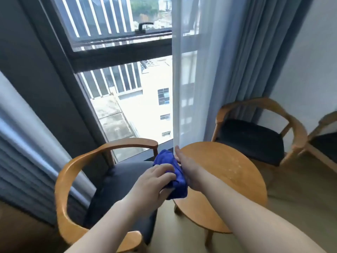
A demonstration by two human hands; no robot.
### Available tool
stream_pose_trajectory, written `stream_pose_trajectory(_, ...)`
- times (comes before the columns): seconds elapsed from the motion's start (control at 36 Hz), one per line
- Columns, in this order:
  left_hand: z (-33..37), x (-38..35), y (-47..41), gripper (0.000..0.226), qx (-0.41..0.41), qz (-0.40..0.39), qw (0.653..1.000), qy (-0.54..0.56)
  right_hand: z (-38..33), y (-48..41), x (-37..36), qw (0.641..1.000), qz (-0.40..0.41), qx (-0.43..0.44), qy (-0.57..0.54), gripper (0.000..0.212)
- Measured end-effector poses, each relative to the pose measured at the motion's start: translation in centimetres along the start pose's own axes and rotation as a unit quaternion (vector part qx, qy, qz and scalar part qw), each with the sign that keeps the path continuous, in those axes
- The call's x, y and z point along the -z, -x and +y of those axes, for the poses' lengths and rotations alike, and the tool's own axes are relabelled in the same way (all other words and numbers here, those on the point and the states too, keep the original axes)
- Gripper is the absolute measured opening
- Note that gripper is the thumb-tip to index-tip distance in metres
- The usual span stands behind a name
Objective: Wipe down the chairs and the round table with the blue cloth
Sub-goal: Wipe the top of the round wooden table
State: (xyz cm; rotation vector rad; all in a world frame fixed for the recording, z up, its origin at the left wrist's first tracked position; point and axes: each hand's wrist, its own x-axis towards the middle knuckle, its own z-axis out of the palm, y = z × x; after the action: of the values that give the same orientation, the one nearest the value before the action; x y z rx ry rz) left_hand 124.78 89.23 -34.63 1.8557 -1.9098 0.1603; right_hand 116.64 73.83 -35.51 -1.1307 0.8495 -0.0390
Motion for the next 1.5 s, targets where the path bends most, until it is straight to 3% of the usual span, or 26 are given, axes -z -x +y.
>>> stream_pose_trajectory(0.08, 3.3, -3.1, -3.5, 0.026, 0.042, -0.015, 0.999, 0.026, 0.4, 1.9, 6.3, 1.000, 0.000, 0.010, 0.003, 0.071)
stream_pose_trajectory(0.17, 6.8, -6.2, -7.1, 0.029, 0.119, -0.014, 0.985, 0.122, 0.9, 3.5, 12.8, 0.999, -0.011, 0.002, 0.032, 0.104)
stream_pose_trajectory(0.25, 10.1, -8.8, -10.7, 0.015, 0.189, -0.019, 0.966, 0.177, 1.1, 5.0, 18.6, 0.998, -0.030, 0.024, 0.040, 0.108)
stream_pose_trajectory(0.36, 13.2, -11.5, -15.0, 0.004, 0.230, 0.026, 0.956, 0.180, 1.2, 7.3, 25.1, 0.992, -0.042, 0.082, 0.089, 0.073)
stream_pose_trajectory(0.44, 14.7, -12.8, -17.0, 0.013, 0.251, 0.053, 0.951, 0.171, 2.0, 8.2, 29.0, 0.972, -0.070, 0.143, 0.171, 0.040)
stream_pose_trajectory(0.47, 15.0, -13.2, -17.6, 0.013, 0.256, 0.060, 0.950, 0.167, 2.3, 8.4, 30.0, 0.967, -0.074, 0.155, 0.188, 0.041)
stream_pose_trajectory(0.53, 15.6, -13.6, -18.8, 0.012, 0.268, 0.068, 0.947, 0.162, 2.7, 8.4, 31.5, 0.951, -0.077, 0.185, 0.235, 0.062)
stream_pose_trajectory(0.61, 15.6, -14.3, -20.4, 0.014, 0.294, 0.081, 0.938, 0.165, 3.5, 7.4, 33.1, 0.924, -0.021, 0.200, 0.327, 0.085)
stream_pose_trajectory(0.69, 14.9, -15.2, -21.5, 0.015, 0.332, 0.085, 0.922, 0.177, 4.0, 5.7, 34.2, 0.949, 0.046, 0.131, 0.284, 0.093)
stream_pose_trajectory(0.78, 13.9, -16.3, -22.3, 0.014, 0.361, 0.089, 0.909, 0.187, 3.9, 4.1, 35.3, 0.977, 0.004, 0.091, 0.193, 0.060)
stream_pose_trajectory(0.83, 13.1, -17.5, -22.7, 0.013, 0.374, 0.080, 0.902, 0.202, 3.8, 3.2, 36.0, 0.988, -0.003, 0.082, 0.127, 0.052)
stream_pose_trajectory(0.97, 13.7, -19.4, -24.7, 0.011, 0.395, 0.065, 0.881, 0.251, 3.1, 1.2, 38.2, 0.990, 0.080, 0.105, 0.058, 0.041)
stream_pose_trajectory(1.06, 13.9, -21.0, -25.6, 0.016, 0.399, 0.020, 0.877, 0.268, 2.4, -0.2, 40.0, 0.987, 0.111, 0.099, 0.053, 0.041)
stream_pose_trajectory(1.19, 12.1, -25.1, -25.4, 0.006, 0.445, -0.014, 0.826, 0.347, 2.4, -2.4, 43.0, 0.978, 0.122, 0.105, 0.133, 0.025)
stream_pose_trajectory(1.33, 12.0, -27.6, -25.9, 0.053, 0.479, -0.054, 0.759, 0.438, 1.2, -5.6, 45.7, 0.958, 0.058, 0.102, 0.263, 0.026)
stream_pose_trajectory(1.39, 12.7, -29.1, -25.9, 0.067, 0.497, -0.082, 0.751, 0.428, 1.0, -7.1, 46.7, 0.946, 0.020, 0.103, 0.307, 0.025)
stream_pose_trajectory(1.5, 15.5, -32.8, -26.2, 0.057, 0.569, -0.104, 0.748, 0.325, 1.3, -9.5, 48.7, 0.917, -0.072, 0.087, 0.383, 0.019)
